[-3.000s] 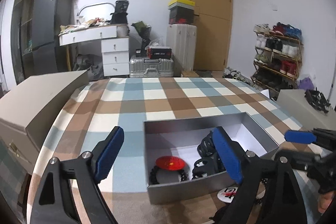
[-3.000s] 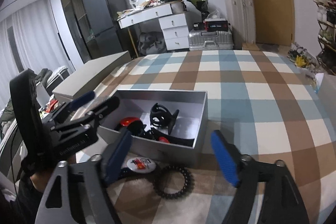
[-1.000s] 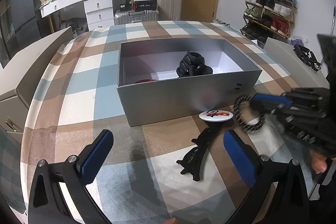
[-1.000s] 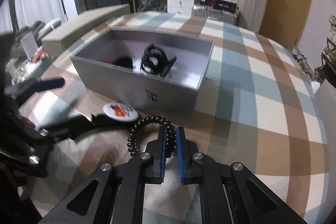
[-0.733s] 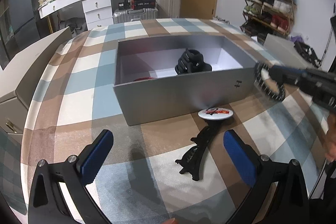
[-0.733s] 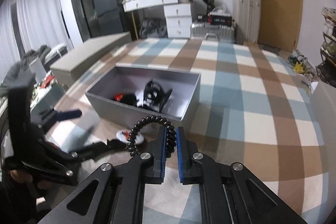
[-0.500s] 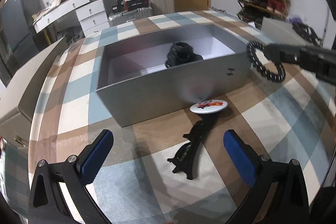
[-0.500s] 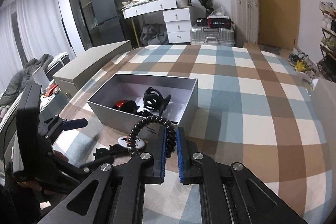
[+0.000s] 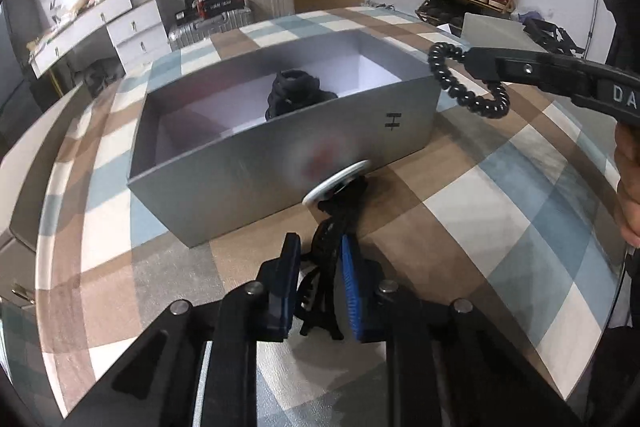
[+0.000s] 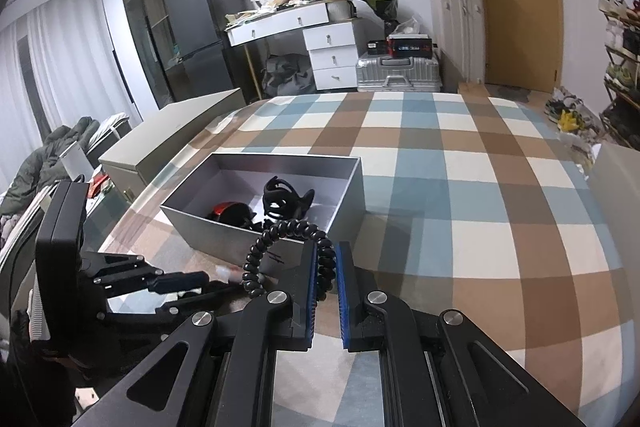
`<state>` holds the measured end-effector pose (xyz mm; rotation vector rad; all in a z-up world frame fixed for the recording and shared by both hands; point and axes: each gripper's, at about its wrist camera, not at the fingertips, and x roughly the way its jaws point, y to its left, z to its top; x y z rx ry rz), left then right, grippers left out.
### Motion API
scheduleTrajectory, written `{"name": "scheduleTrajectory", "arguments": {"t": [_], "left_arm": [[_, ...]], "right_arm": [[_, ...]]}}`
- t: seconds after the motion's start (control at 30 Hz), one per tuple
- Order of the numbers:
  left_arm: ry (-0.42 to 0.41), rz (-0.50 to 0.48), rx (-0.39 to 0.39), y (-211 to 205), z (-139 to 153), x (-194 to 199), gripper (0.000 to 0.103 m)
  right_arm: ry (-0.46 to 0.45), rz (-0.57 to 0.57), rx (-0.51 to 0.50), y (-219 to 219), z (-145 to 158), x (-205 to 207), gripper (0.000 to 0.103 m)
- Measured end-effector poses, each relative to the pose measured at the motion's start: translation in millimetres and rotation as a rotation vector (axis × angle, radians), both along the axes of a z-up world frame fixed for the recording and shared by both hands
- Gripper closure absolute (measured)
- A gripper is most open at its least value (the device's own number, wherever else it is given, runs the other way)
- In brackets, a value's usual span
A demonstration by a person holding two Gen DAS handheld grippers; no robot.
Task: Organize jewelry
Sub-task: 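Lift the bracelet with the right tool while the left tool grasps the black claw clip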
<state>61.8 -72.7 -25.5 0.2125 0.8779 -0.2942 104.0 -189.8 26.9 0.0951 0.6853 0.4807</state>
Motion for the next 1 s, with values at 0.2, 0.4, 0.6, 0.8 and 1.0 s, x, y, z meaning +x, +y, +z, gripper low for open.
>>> {"name": "scheduleTrajectory", "arguments": {"t": [0.2,0.4,0.6,0.8,1.0], "left_arm": [[-0.030,-0.026,-0.013,-1,8,-4,0.088],[-0.079,-0.057,-0.052,-1,20,-9,0.088],[-0.149,-0.051,-0.122,3,36,-13,0.088],[-0.220,-0.028,-0.154,10,48,-14,0.088],[-0.255,0.022,-0.197,22,52,-6,0.088]], "right_arm": [[-0.012,-0.002,0.006,-1,2,-2,0.095],[-0.032,-0.007,0.013,-3,5,-5,0.095],[-0.061,-0.021,0.040,-9,11,-7,0.095],[-0.082,-0.022,0.055,-10,15,-8,0.095],[-0.092,-0.027,0.070,-12,16,-8,0.095]]}}
